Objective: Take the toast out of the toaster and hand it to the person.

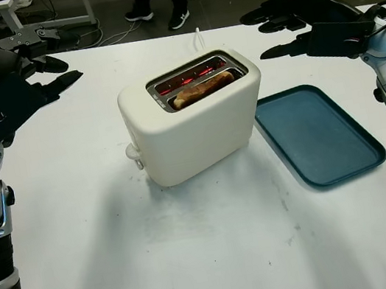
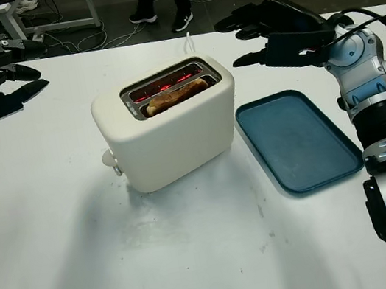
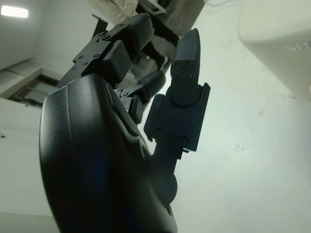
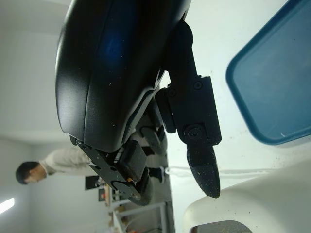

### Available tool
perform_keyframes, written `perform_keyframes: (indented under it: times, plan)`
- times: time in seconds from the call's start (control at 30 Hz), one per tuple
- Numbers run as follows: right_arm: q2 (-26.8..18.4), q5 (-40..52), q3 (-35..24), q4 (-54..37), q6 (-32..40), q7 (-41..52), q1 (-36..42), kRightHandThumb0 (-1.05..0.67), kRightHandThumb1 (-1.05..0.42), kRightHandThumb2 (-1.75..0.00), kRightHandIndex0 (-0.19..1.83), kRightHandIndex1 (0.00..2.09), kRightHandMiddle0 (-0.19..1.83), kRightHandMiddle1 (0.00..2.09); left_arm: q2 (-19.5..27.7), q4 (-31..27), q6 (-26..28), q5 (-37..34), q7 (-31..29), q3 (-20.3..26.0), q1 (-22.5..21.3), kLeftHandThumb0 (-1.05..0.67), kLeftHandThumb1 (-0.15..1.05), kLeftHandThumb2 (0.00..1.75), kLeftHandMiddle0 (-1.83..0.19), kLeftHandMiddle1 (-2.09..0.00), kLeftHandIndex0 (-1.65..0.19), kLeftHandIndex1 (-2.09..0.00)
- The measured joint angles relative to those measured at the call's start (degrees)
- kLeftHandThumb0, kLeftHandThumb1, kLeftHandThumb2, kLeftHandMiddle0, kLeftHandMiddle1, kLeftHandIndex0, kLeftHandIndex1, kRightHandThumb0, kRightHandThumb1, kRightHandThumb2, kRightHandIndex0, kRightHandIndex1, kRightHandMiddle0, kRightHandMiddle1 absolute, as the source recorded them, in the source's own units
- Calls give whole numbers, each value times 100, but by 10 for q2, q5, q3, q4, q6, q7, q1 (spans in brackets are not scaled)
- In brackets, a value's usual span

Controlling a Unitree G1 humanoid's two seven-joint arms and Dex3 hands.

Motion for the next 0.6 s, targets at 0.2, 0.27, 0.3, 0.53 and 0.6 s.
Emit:
perform_keyframes:
  times: [0.2, 0.27, 0.3, 0.53, 0.6]
  plan:
    - [0, 0, 0, -1, 0, 0, 0, -43, -92, 0, 59, 1, 55, 0, 0, -1, 2, 0, 0, 0, 0, -37, 92, 13, -34, -98, -50, -48]
    - [0, 0, 0, -2, 0, 0, 0, -41, -92, 0, 59, 1, 55, 0, -1, -1, 5, -3, 0, 0, 0, -38, 92, 14, -34, -98, -50, -48]
    - [0, 0, 0, -2, -1, 0, 0, -41, -92, 0, 59, 1, 56, 1, -1, -1, 5, -4, 0, 0, 0, -38, 92, 14, -34, -98, -50, -48]
    - [0, 0, 0, -2, -1, 0, 0, -41, -91, 0, 58, 0, 55, 0, -1, -1, 5, -10, 0, 0, 0, -41, 92, 14, -35, -99, -50, -48]
    - [0, 0, 0, -2, -1, 0, 0, -42, -92, 0, 59, 1, 55, 0, -1, -1, 5, -9, 0, 0, 0, -40, 92, 15, -35, -98, -50, -48]
